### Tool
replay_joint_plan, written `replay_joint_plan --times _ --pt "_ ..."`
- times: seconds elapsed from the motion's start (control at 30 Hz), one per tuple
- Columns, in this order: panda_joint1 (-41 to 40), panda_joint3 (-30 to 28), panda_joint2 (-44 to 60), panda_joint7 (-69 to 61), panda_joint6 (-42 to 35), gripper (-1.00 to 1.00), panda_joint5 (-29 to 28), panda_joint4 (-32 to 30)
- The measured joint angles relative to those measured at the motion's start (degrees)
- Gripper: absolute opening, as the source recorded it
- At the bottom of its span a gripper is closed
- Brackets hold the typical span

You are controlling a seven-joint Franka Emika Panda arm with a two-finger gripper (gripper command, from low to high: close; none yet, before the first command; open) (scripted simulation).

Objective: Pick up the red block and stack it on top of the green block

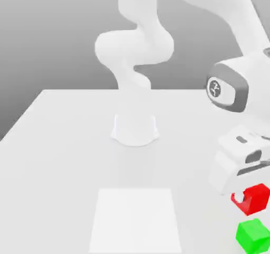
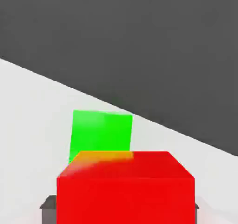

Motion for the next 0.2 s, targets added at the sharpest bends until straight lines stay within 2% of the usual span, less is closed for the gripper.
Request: replay_joint_plan --times 0.07,0.1,0.2 --pt "1.0 -1.1 4.0 1.4 3.2 -1.00 -2.0 0.6" --pt "1.4 -1.6 5.5 2.0 4.5 1.00 -2.7 0.8" --pt "1.4 -1.6 5.5 2.0 4.5 1.00 -2.7 0.8"
